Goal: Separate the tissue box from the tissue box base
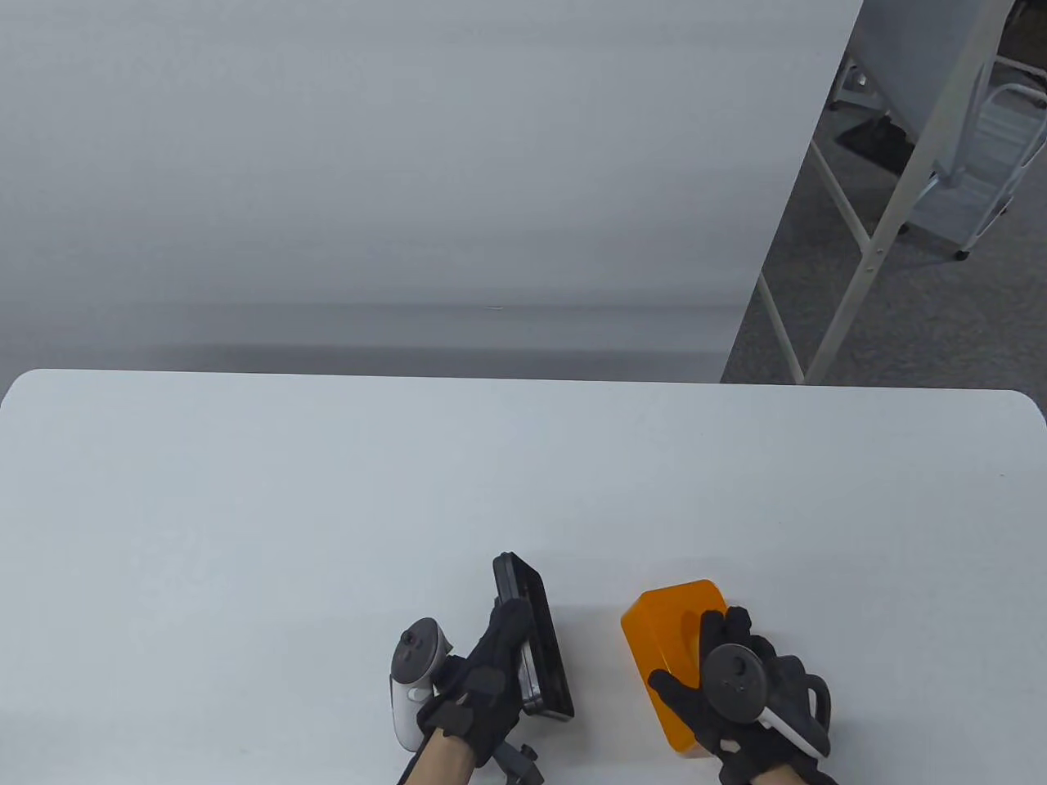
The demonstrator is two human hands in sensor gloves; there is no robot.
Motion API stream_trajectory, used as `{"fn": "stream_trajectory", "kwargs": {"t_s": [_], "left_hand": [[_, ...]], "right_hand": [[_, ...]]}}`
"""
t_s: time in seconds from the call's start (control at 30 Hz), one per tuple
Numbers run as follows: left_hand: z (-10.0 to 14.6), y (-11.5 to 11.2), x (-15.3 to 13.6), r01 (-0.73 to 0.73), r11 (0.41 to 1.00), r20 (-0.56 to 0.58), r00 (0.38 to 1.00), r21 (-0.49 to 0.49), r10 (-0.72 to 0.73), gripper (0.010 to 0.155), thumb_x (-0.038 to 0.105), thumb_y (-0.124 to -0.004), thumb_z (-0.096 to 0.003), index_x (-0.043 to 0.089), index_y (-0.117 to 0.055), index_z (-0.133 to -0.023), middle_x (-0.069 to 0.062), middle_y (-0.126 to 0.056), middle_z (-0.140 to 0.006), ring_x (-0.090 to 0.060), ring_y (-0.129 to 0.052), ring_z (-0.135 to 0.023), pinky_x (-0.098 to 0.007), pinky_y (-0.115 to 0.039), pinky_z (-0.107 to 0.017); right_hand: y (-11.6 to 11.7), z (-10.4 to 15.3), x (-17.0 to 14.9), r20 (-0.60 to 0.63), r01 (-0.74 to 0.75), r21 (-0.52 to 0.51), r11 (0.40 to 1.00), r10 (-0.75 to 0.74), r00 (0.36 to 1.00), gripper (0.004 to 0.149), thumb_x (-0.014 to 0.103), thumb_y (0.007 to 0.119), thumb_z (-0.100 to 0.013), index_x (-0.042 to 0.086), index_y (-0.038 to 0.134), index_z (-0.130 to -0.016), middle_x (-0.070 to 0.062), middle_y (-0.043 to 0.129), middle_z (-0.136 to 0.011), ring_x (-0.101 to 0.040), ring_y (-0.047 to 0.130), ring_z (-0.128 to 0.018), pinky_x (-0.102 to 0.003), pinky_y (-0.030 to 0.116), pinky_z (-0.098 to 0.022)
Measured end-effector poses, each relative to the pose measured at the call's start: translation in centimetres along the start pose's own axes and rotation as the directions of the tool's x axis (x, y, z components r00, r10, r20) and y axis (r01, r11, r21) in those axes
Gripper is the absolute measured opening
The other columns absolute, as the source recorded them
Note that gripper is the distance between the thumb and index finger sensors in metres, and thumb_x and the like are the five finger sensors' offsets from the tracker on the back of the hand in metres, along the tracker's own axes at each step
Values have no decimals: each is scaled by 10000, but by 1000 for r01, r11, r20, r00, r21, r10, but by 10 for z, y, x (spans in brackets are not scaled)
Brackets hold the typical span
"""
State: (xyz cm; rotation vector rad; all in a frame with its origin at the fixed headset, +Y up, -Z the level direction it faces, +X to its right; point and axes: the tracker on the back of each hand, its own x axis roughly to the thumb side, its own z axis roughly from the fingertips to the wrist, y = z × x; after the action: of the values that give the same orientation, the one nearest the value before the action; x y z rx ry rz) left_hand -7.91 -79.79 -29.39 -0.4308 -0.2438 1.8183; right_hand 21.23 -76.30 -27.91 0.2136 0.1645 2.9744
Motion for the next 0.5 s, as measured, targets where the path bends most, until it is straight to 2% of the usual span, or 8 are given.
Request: {"fn": "stream_trajectory", "kwargs": {"t_s": [0.17, 0.3, 0.37, 0.5], "left_hand": [[0, 1, 0, 11, 1000, 3, 1000, 1, -11, 1074, 768, -465, -597, -59, 55, -1042, -465, -124, -1004, -730, -295, -930, -790, -519, -568], [0, 0, 1, 3, 1000, 9, 1000, 2, -3, 1066, 761, -462, -599, -63, 49, -1041, -470, -100, -1006, -733, -299, -927, -790, -520, -566], [1, 0, 2, 0, 1000, 14, 1000, -7, 0, 1062, 759, -456, -600, -66, 47, -1042, -473, -76, -1010, -737, -304, -925, -788, -524, -567], [2, -2, 8, 14, 999, 31, 999, -29, -13, 1048, 755, -439, -604, -68, 40, -1044, -475, -73, -1017, -733, -325, -928, -773, -541, -575]], "right_hand": [[7, -4, 16, 8, -141, 45, 989, 141, 990, 1022, 781, 515, -536, -66, 341, -1080, -448, 277, -1066, -711, 553, -834, -687, 646, -505], [3, -3, 15, 35, -55, 52, 997, 53, 998, 1036, 788, 498, -531, -78, 328, -1075, -448, 261, -1062, -702, 548, -855, -635, 702, -503], [-4, 1, 13, 55, -12, 18, 1000, 11, 998, 1019, 775, 528, -523, -53, 332, -1085, -446, 258, -1067, -718, 508, -877, -696, 665, -516], [-30, 14, -2, 83, -10, 43, 999, 7, 997, 994, 762, 540, -522, -13, 317, -1103, -426, 229, -1088, -722, 410, -926, -788, 554, -554]]}}
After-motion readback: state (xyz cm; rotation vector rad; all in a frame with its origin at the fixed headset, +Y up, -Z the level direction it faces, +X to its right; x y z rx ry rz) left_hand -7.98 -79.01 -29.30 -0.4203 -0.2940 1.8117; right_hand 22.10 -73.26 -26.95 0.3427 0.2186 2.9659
